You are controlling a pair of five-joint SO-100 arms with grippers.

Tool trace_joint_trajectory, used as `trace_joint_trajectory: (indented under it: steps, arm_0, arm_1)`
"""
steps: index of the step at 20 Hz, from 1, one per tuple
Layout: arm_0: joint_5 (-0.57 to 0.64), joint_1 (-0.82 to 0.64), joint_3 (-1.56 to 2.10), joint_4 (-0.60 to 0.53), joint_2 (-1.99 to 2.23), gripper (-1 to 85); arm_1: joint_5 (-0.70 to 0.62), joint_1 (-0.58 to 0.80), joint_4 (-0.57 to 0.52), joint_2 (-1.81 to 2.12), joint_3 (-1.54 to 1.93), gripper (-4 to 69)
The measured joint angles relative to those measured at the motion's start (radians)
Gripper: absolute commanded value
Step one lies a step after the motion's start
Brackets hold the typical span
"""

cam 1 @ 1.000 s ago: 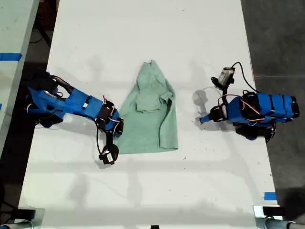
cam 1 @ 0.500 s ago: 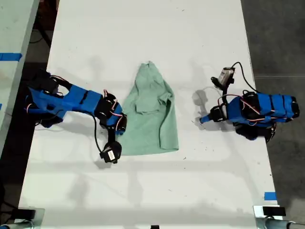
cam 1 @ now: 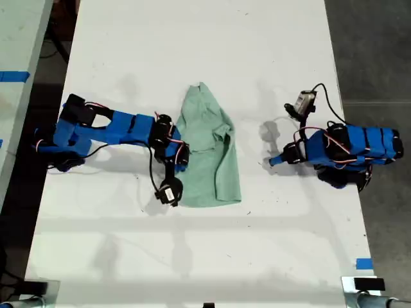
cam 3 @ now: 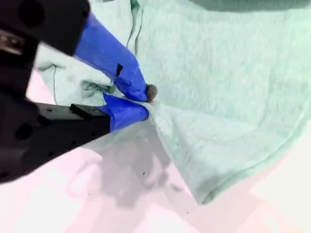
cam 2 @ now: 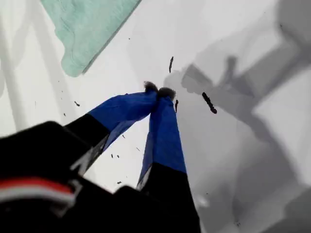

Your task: Fold t shirt

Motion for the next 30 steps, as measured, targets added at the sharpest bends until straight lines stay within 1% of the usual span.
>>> trace_joint_trajectory:
  steps: [2, 5, 10, 15, 16, 18, 19, 25, 30]
  arm_0:
    - [0.015, -0.011, -0.02, -0.031, 0.0, -0.1]
    - [0.058, -0.014, -0.025, -0.133, 0.0, -0.1]
    - [0.075, -0.02, -0.026, -0.275, -0.092, -0.1]
    - [0.109, -0.02, -0.026, -0.379, -0.195, -0.2]
    - [0.114, -0.02, -0.026, -0.403, -0.218, 0.9]
    - [0.129, -0.021, -0.029, -0.457, -0.255, 11.8]
    - [0.13, -0.02, -0.038, -0.476, -0.267, 14.4]
    - [0.12, -0.02, -0.055, -0.471, -0.275, 14.0]
    - [0.08, 0.006, -0.051, -0.337, -0.17, 13.7]
  arm_1:
    - [0.0, 0.0, 0.0, 0.0, 0.0, 0.0]
    - [0.0, 0.0, 0.0, 0.0, 0.0, 0.0]
    - [0.0, 0.0, 0.0, 0.0, 0.0, 0.0]
    - [0.0, 0.0, 0.0, 0.0, 0.0, -0.1]
    - [0.0, 0.0, 0.0, 0.0, 0.0, -0.1]
    - [0.0, 0.0, 0.0, 0.0, 0.0, -0.1]
    - [0.0, 0.0, 0.0, 0.0, 0.0, -0.1]
    - [0.0, -0.005, 0.0, 0.0, 0.0, -0.1]
    - [0.0, -0.005, 0.0, 0.0, 0.0, -0.1]
